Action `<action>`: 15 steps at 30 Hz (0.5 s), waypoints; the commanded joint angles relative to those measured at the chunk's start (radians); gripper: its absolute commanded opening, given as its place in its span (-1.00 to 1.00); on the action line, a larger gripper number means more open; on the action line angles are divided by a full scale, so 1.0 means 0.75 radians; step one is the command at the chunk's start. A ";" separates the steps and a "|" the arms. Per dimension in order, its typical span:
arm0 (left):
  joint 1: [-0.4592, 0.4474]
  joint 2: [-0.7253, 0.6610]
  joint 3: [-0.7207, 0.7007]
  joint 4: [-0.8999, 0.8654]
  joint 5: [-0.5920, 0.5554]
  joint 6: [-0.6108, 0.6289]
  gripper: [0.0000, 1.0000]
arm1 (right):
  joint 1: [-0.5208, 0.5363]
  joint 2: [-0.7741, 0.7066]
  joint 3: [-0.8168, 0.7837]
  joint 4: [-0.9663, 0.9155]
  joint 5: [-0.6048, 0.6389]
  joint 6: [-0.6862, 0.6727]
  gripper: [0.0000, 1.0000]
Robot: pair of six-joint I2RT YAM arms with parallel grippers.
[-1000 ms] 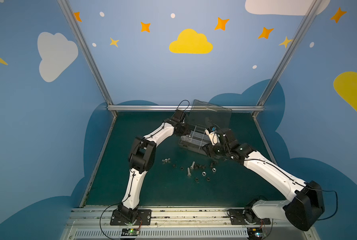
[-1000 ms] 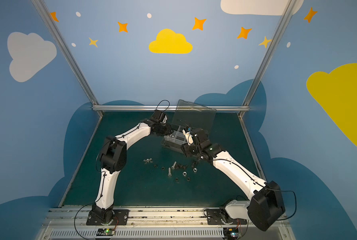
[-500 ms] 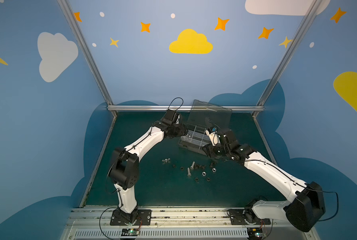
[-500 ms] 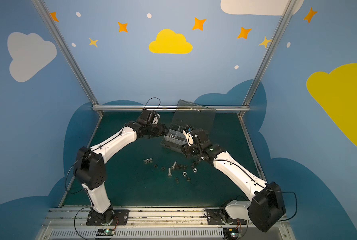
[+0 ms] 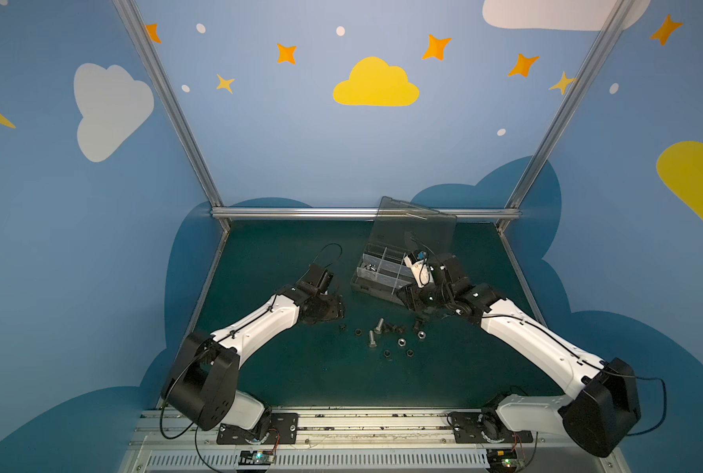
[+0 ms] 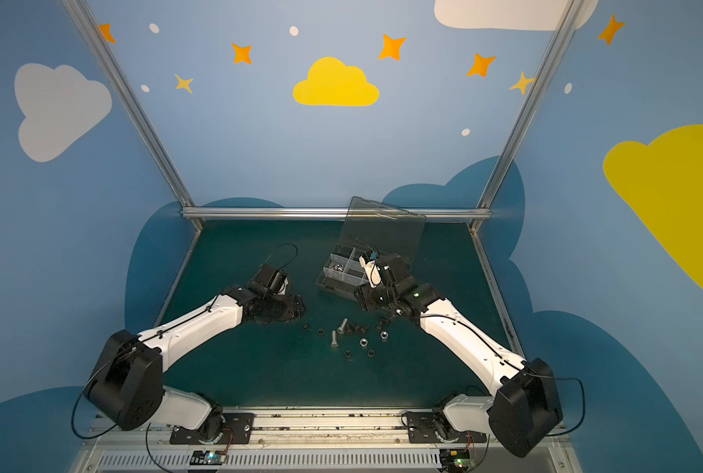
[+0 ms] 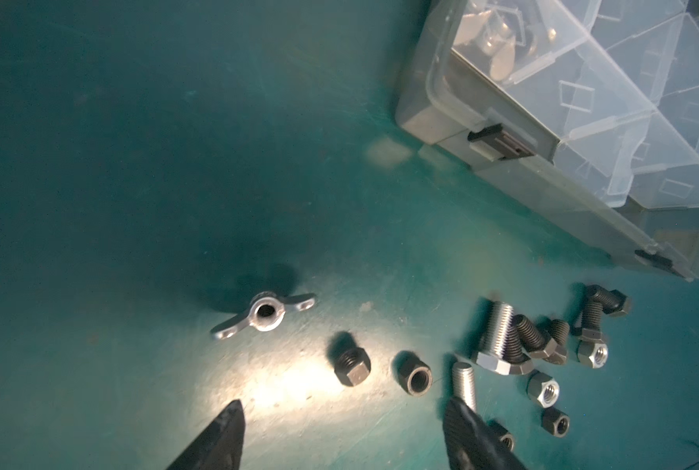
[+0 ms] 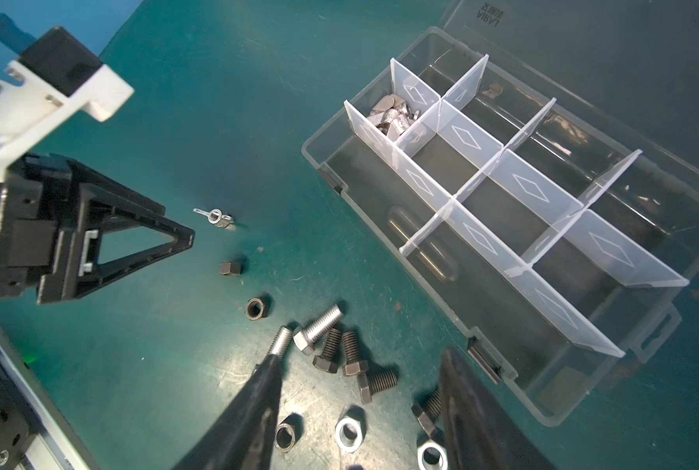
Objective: Sort the screws and nuts into containers
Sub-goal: Place the nut into the container, then pick up the nut at the center of the table.
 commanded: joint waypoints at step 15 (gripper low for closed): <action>0.002 0.084 -0.025 0.059 -0.171 0.002 0.70 | 0.004 -0.002 0.005 0.019 -0.036 0.035 0.20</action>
